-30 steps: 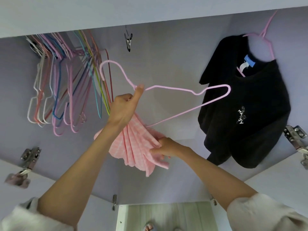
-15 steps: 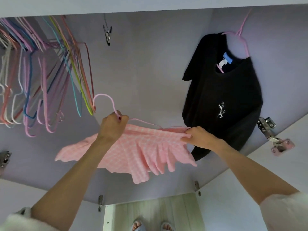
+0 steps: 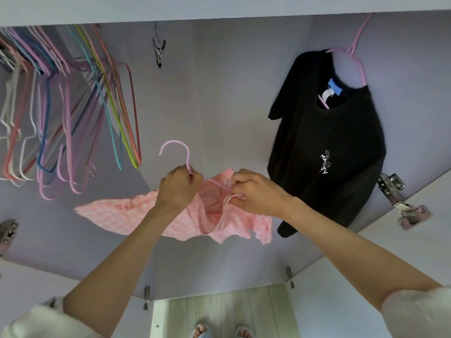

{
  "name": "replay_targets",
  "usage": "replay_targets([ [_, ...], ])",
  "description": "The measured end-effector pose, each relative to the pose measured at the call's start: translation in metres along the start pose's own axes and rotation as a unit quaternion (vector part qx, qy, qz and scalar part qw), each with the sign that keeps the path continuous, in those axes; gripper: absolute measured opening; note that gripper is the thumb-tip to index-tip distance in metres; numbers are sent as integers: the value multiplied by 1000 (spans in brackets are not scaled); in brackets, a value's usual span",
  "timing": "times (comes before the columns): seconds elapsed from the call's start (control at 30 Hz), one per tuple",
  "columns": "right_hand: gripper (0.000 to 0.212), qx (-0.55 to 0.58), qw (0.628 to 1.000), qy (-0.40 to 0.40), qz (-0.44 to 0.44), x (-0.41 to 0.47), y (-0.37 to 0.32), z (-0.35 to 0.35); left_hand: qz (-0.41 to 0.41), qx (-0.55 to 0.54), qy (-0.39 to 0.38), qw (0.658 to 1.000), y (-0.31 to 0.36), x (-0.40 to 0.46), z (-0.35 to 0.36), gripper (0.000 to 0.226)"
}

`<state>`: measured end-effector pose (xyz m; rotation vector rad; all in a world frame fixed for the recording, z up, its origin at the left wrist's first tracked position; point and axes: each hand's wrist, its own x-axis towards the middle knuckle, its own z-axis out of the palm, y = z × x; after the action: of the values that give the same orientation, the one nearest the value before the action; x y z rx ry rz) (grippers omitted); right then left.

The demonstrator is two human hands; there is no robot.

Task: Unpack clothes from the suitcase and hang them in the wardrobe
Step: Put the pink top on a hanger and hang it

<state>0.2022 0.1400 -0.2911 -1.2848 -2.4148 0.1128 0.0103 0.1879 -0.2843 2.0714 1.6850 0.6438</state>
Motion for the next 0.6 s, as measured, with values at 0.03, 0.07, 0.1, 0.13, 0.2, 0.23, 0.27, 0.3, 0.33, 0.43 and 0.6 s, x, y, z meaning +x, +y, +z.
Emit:
replay_targets([
  [0.03,14,46,999,3,26,2,1,3,-2,-11,6,1000,-1,1,-4,24],
  [0.07,15,95,993,-4,73,3,2,4,-3,-20,12,1000,-2,1,-8,24],
  [0.1,33,149,981,-23,123,2,4,4,-1,-28,16,999,-1,1,-12,24],
  [0.13,48,187,969,-28,159,2,8,6,1,-37,21,999,-1,1,-15,25],
  [0.2,60,199,958,-39,202,6,14,8,5,-55,32,998,1,0,-19,24],
  [0.23,53,173,960,-52,213,9,16,9,6,-60,37,998,1,0,-21,24],
  [0.27,35,119,962,-79,233,11,17,9,9,-64,39,997,2,0,-22,24],
  [0.3,17,67,960,-102,254,14,17,9,12,-69,39,997,3,0,-22,24],
  [0.33,28,18,954,-109,278,15,18,11,19,-75,38,996,4,0,-22,24],
  [0.43,48,22,948,-38,316,12,23,21,35,-96,37,994,7,1,-21,30],
  [0.6,43,29,939,72,334,-2,43,12,71,-62,34,995,-17,-2,-21,39],
])
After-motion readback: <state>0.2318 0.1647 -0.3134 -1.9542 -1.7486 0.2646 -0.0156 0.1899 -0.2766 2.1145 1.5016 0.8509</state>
